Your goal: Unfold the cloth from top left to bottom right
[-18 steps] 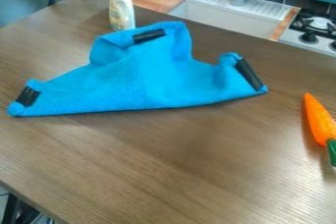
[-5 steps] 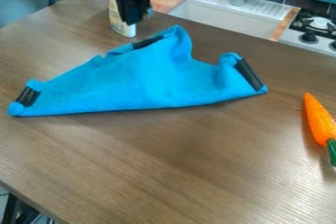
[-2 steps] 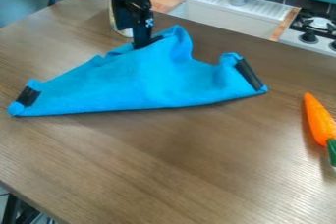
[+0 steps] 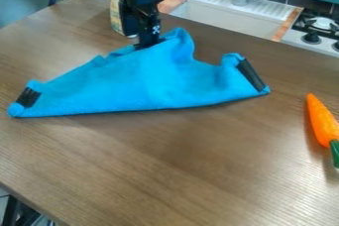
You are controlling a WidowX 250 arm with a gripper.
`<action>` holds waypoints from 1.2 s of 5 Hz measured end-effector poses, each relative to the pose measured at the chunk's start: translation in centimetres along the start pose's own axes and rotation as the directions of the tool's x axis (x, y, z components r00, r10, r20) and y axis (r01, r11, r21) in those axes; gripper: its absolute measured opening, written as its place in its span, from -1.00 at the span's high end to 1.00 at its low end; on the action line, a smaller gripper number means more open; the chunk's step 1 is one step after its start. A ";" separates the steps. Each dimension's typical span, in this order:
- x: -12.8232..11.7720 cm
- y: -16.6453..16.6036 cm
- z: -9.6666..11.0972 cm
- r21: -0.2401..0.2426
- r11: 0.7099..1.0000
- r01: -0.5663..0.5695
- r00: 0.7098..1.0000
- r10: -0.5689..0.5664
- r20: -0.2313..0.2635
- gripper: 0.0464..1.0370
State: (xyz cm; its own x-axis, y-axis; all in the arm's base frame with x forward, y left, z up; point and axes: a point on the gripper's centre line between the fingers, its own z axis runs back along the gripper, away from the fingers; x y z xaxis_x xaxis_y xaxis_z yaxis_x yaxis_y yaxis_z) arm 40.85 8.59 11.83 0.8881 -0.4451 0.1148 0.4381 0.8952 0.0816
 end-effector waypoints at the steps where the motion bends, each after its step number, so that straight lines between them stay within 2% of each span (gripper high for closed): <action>1: 0.1 -0.2 -1.3 0.004 1.000 -0.008 1.000 0.008 -0.028 -0.93; 3: 0.3 0.5 -1.9 0.029 0.999 -0.035 0.999 0.036 -0.041 -0.93; 4: 0.4 0.8 -2.4 0.034 0.999 -0.040 0.998 0.042 -0.052 -0.84; 6: 0.3 0.5 -2.4 0.015 0.999 -0.038 0.998 0.039 -0.054 0.31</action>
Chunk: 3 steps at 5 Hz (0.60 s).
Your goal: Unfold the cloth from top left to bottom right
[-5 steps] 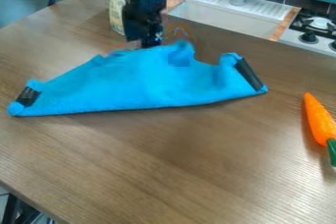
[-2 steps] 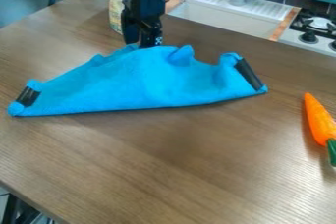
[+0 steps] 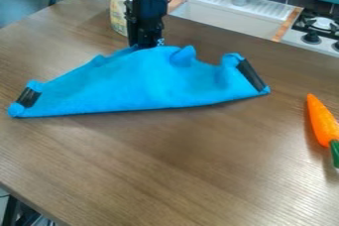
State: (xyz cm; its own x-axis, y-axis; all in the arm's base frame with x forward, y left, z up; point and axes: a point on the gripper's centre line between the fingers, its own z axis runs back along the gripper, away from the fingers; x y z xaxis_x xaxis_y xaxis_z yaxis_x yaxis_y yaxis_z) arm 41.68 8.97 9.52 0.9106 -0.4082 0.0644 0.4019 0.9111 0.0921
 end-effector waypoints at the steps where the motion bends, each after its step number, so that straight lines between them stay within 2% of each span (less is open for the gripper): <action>1: -0.3 0.3 0.2 -0.017 1.000 -0.004 1.000 0.004 0.004 0.74; 2: -0.4 0.5 0.2 -0.033 0.999 -0.003 1.000 0.004 0.016 0.97; 3: -0.4 0.7 2.4 -0.028 0.999 -0.020 0.997 0.022 0.068 0.99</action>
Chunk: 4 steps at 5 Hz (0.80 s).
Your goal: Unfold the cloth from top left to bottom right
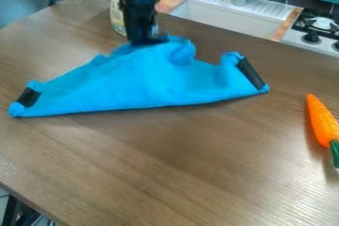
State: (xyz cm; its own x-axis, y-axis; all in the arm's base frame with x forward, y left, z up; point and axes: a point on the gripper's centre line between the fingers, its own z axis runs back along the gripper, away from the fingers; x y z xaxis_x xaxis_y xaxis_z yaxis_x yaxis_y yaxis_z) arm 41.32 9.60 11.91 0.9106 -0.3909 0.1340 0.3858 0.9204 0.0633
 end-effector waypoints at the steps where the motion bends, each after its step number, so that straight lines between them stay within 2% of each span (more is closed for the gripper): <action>1: -1.3 -1.3 6.1 0.075 0.997 -0.024 0.992 0.015 0.125 0.99; 2: -3.3 -5.1 8.7 0.069 0.997 0.039 0.986 -0.050 0.161 0.99; 3: -5.9 -10.3 7.0 0.143 0.974 0.176 0.977 -0.190 0.093 0.99; 4: -8.9 -12.9 5.1 0.182 0.954 0.240 0.968 -0.249 0.029 0.99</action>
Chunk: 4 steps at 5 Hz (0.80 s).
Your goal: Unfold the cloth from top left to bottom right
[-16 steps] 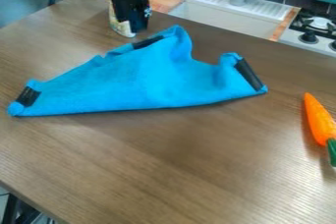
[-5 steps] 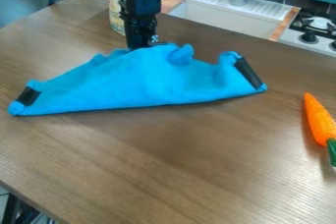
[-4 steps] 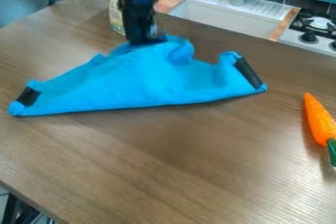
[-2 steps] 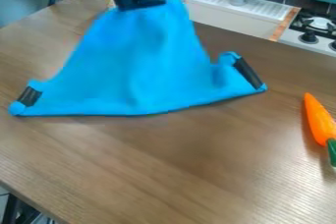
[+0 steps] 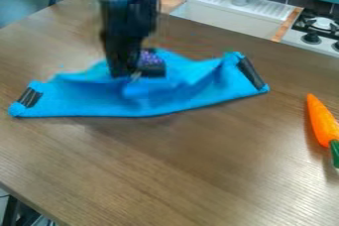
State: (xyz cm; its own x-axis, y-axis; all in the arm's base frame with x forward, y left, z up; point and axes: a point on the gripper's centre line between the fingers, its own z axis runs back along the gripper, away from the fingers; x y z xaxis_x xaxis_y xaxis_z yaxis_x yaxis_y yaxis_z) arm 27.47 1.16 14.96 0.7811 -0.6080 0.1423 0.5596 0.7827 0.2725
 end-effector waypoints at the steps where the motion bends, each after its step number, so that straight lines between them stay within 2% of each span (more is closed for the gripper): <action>1: -1.9 -4.2 -0.7 0.006 0.996 0.090 0.995 -0.090 -0.033 0.99; 2: -3.4 -7.6 -0.8 -0.025 0.991 0.135 0.988 -0.136 -0.072 0.99; 4: -4.7 -12.0 0.5 -0.114 0.981 0.158 0.978 -0.172 -0.122 0.99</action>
State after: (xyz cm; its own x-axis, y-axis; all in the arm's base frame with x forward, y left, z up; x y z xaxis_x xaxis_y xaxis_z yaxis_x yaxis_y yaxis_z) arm 16.98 -5.45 11.51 0.7011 -0.7126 -0.0240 0.7041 0.6866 0.1815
